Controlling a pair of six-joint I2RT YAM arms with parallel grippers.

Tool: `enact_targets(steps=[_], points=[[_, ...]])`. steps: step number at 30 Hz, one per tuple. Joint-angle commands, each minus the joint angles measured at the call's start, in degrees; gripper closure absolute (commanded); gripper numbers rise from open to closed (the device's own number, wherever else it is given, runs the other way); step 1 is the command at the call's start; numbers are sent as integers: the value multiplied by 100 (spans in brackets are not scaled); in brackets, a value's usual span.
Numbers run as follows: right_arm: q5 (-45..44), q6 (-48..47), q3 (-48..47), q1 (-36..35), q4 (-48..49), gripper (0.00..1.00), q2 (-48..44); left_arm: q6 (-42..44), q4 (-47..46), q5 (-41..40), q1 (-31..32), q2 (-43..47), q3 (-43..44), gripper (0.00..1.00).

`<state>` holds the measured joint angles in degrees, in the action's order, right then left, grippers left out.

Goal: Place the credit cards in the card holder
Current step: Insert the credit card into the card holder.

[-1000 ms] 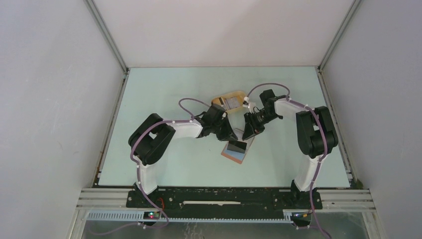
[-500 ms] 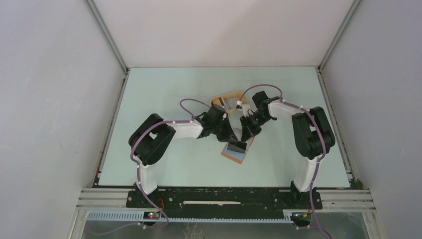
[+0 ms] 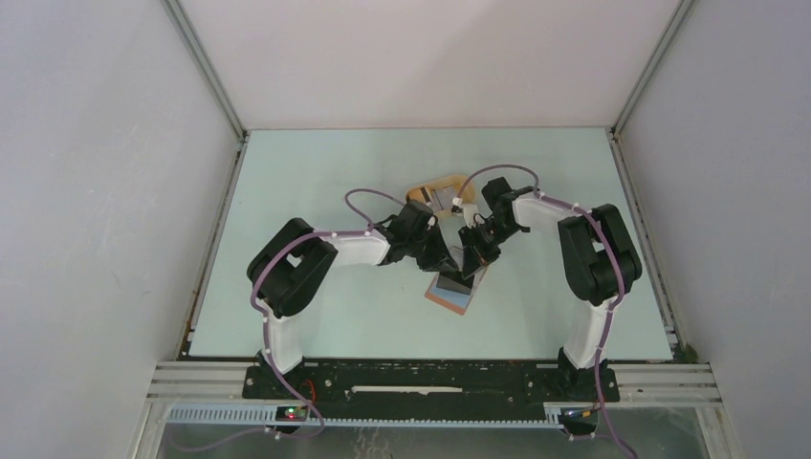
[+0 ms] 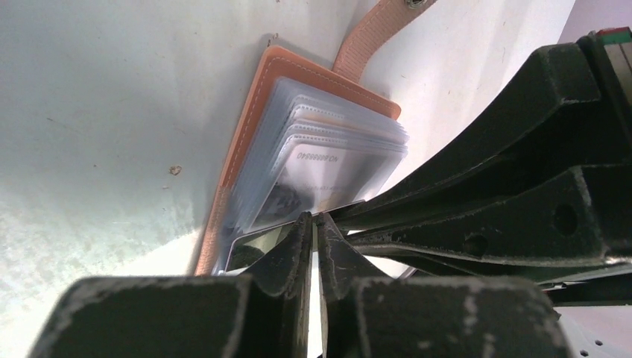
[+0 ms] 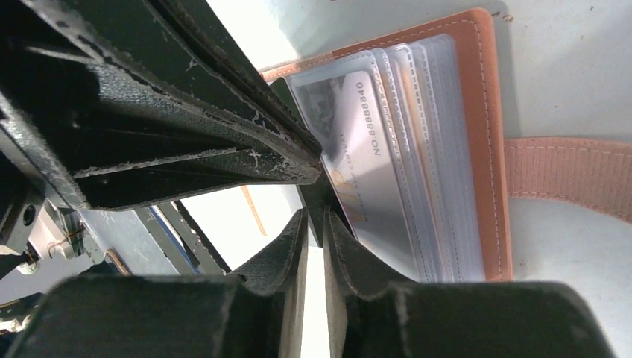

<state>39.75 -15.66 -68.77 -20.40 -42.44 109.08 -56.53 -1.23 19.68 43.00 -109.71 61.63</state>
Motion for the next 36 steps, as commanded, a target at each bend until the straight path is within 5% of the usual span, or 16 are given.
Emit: enact_targets(steps=[1, 11, 36], points=[[94, -211, -92, -5, 149, 76, -302, 2, -167, -61, -38, 111, -17, 89], [-271, -381, -84, -74, 454, 65, -425, 28, -201, -34, -71, 100, 5, 90], [-150, -694, -75, -367, -176, 66, 104, -152, -407, 27, -150, -59, -210, 89]])
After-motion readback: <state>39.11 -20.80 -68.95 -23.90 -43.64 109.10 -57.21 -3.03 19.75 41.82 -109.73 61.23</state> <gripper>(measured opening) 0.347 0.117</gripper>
